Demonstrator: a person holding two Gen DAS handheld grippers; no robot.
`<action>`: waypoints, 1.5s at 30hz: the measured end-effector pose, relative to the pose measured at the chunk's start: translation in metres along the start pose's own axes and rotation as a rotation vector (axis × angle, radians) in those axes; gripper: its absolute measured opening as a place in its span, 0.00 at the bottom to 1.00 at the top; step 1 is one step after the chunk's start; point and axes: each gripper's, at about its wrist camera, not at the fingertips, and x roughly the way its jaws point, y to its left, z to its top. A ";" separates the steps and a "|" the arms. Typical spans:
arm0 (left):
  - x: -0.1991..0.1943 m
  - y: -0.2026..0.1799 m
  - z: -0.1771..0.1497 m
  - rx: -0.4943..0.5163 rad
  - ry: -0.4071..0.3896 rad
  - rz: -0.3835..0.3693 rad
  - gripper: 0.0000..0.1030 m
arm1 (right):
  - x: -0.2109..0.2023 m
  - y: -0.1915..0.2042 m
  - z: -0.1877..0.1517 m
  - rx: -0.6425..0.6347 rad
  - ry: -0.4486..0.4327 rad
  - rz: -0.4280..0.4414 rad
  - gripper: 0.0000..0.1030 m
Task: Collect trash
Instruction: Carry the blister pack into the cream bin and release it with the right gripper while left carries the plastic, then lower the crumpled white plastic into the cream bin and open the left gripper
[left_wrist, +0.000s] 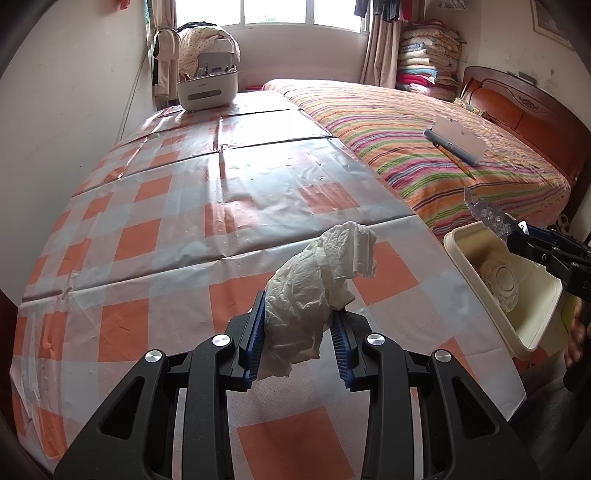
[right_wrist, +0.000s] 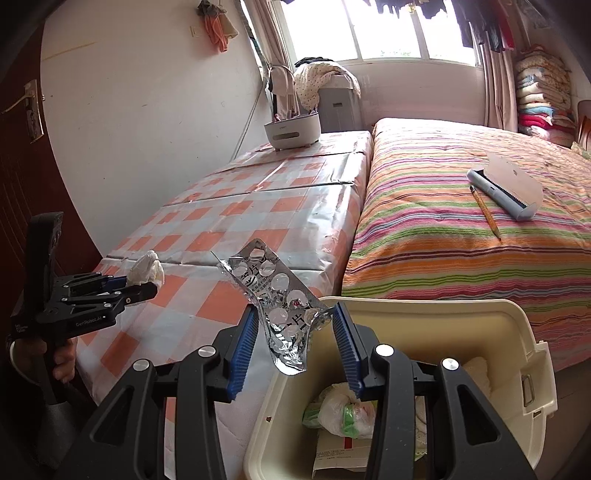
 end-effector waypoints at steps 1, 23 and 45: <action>-0.001 -0.003 0.000 0.001 -0.003 -0.003 0.31 | -0.002 -0.004 -0.002 0.015 0.000 -0.007 0.40; -0.016 -0.077 0.011 0.015 -0.051 -0.139 0.33 | -0.044 -0.071 -0.014 0.318 -0.140 -0.143 0.63; 0.012 -0.169 0.022 0.112 0.010 -0.248 0.33 | -0.076 -0.087 -0.015 0.411 -0.275 -0.212 0.63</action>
